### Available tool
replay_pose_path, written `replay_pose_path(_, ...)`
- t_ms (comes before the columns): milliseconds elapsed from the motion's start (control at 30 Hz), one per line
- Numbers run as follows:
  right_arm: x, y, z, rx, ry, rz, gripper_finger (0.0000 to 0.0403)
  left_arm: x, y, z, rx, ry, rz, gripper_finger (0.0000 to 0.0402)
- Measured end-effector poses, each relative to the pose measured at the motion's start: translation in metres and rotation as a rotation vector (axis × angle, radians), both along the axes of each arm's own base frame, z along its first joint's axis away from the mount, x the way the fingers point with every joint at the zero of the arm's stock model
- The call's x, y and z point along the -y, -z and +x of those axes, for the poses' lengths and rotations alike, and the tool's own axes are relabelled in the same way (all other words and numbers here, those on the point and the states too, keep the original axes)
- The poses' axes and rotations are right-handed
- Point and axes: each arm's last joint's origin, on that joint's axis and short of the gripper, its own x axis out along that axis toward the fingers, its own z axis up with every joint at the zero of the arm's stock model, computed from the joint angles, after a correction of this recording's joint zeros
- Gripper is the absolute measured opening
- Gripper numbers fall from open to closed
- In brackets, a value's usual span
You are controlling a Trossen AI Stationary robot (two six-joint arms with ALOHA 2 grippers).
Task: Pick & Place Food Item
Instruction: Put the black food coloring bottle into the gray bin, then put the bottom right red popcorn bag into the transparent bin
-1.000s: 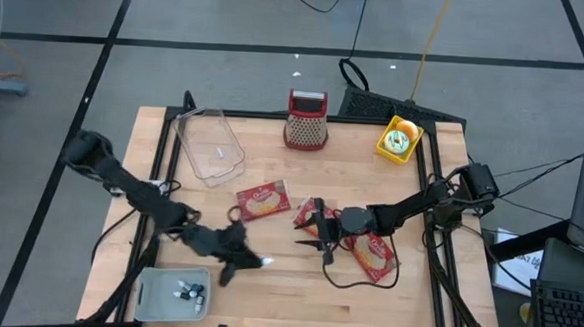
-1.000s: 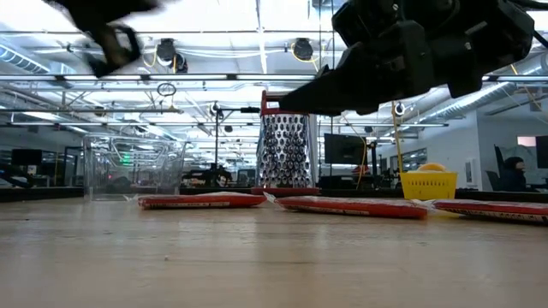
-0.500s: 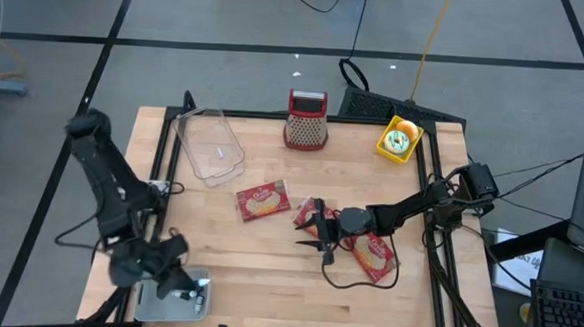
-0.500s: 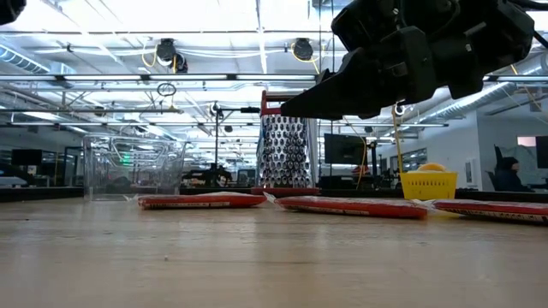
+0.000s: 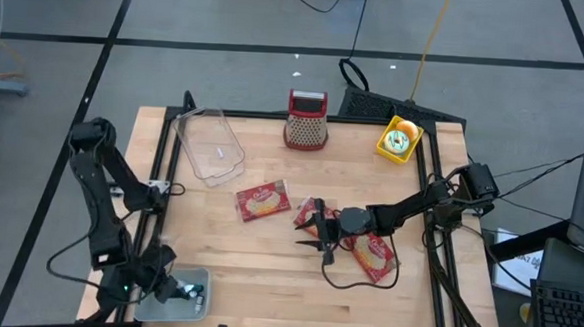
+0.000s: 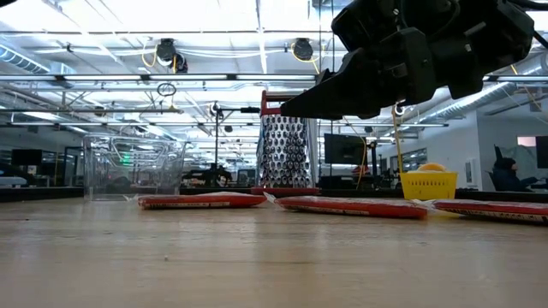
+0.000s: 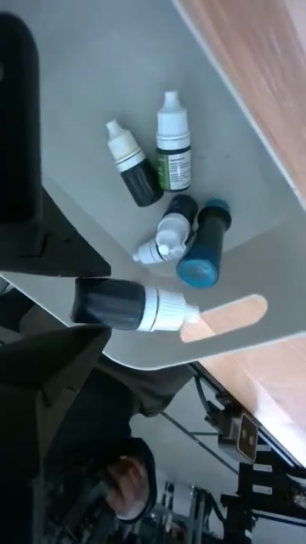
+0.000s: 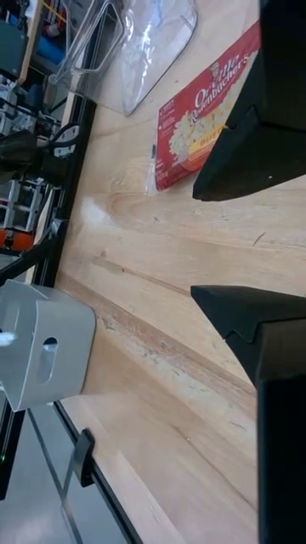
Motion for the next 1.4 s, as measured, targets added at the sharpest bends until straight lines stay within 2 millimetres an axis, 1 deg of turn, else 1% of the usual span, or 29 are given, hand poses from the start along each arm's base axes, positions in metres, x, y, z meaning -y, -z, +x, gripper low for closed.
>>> replay_pose_path(233, 0.0, 0.0, 0.0, 0.0, 0.0, 0.0, 0.0166, 0.003, 0.003, 0.0, -0.003, -0.002, -0.002, 0.0134)
replay_pose_path(333, 0.0, -0.001, 0.0, 0.003, 0.0, 0.001, 0.0165, 0.002, 0.0, 0.0, 0.0, 0.0, -0.013, 0.0142)
replay_pose_path(400, 0.0, -0.006, -0.001, 0.012, 0.002, 0.009, 0.0165, 0.001, -0.004, 0.0, 0.028, 0.005, -0.026, 0.0144)
replay_pose_path(467, 0.001, -0.013, -0.003, 0.024, 0.004, 0.023, 0.0166, -0.002, -0.012, 0.001, 0.123, 0.014, -0.012, 0.0144)
replay_pose_path(567, 0.003, -0.028, -0.011, -0.002, 0.013, 0.049, 0.0166, -0.009, -0.028, 0.006, 0.337, 0.009, 0.068, 0.0138)
replay_pose_path(633, 0.004, -0.038, -0.02, -0.046, 0.025, 0.089, 0.0164, -0.017, -0.041, 0.012, 0.488, -0.004, 0.168, 0.0135)
replay_pose_path(700, 0.004, -0.047, -0.031, -0.118, 0.034, 0.136, 0.0161, -0.026, -0.053, 0.019, 0.627, -0.006, 0.311, 0.0132)
replay_pose_path(767, 0.003, -0.055, -0.045, -0.197, -0.001, 0.183, 0.016, -0.034, -0.063, 0.027, 0.734, 0.007, 0.509, 0.0132)
replay_pose_path(867, -0.004, -0.064, -0.066, -0.326, -0.072, 0.278, 0.016, -0.043, -0.071, 0.046, 0.803, 0.045, 0.776, 0.0132)
replay_pose_path(967, -0.01, -0.069, -0.087, -0.474, -0.082, 0.403, 0.016, -0.053, -0.074, 0.066, 0.803, 0.066, 0.911, 0.0132)
replay_pose_path(1067, -0.013, -0.069, -0.109, -0.648, 0.005, 0.519, 0.016, -0.066, -0.071, 0.087, 0.769, 0.076, 0.95, 0.0132)
replay_pose_path(1233, -0.015, -0.063, -0.141, -0.931, 0.231, 0.677, 0.016, -0.086, -0.056, 0.123, 0.693, 0.157, 0.907, 0.0131)
replay_pose_path(1300, -0.015, -0.063, -0.149, -0.98, 0.314, 0.704, 0.016, -0.093, -0.049, 0.137, 0.674, 0.195, 0.904, 0.0132)
replay_pose_path(1400, -0.013, -0.06, -0.161, -1.025, 0.437, 0.686, 0.016, -0.101, -0.039, 0.157, 0.682, 0.255, 0.914, 0.0131)
